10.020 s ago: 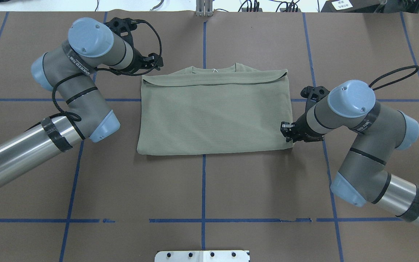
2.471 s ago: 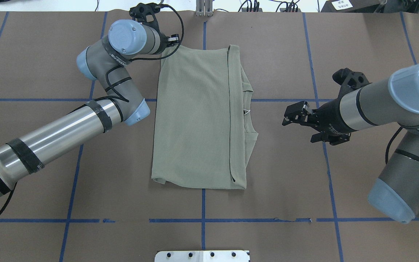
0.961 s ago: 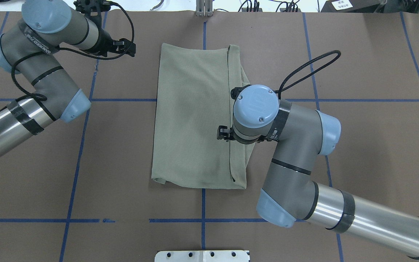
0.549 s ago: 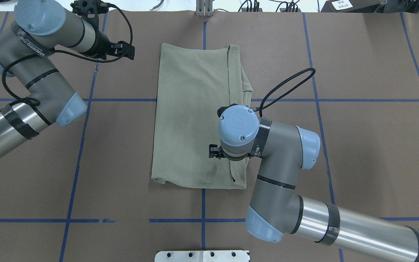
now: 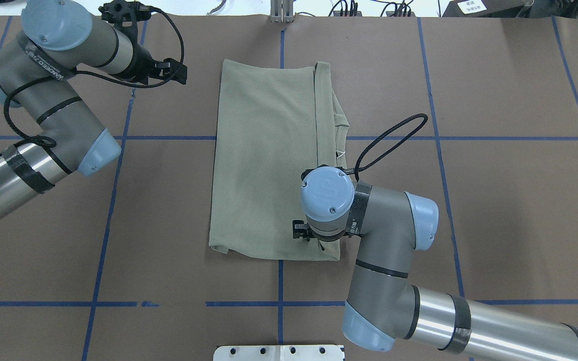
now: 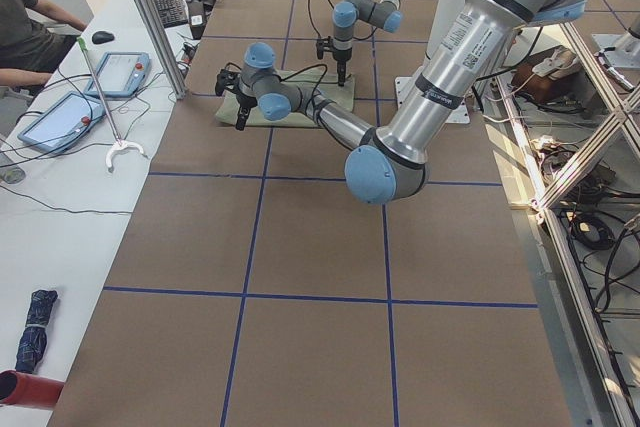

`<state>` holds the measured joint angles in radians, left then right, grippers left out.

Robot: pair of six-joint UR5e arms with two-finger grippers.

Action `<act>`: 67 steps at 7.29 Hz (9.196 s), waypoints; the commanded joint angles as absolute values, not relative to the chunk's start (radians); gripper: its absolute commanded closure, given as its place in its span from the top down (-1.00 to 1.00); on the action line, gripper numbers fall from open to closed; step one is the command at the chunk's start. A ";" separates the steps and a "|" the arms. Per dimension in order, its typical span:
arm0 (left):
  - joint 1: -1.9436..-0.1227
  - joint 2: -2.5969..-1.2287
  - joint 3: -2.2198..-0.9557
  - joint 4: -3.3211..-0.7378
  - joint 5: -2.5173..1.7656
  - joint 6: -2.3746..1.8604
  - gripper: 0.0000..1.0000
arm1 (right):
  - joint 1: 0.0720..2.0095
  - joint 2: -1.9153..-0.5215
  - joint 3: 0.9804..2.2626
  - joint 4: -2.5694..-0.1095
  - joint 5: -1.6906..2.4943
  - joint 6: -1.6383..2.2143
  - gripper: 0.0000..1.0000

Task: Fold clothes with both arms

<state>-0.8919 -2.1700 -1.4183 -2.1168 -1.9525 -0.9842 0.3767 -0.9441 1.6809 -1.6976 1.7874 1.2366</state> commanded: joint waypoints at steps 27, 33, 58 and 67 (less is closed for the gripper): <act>-0.836 -2.177 -1.416 -2.141 -1.953 -1.071 1.00 | 0.549 -0.929 1.568 -1.720 1.878 1.035 1.00; -0.807 -2.178 -1.420 -2.181 -1.953 -1.120 1.00 | 0.659 -1.085 1.730 -1.723 1.902 0.946 1.00; -0.828 -2.174 -1.546 -2.189 -1.948 -1.108 1.00 | 0.721 -0.693 1.226 -1.575 1.901 0.785 1.00; -0.830 -2.177 -1.551 -2.191 -1.951 -1.112 1.00 | 0.689 -0.752 1.224 -1.586 1.959 0.775 1.00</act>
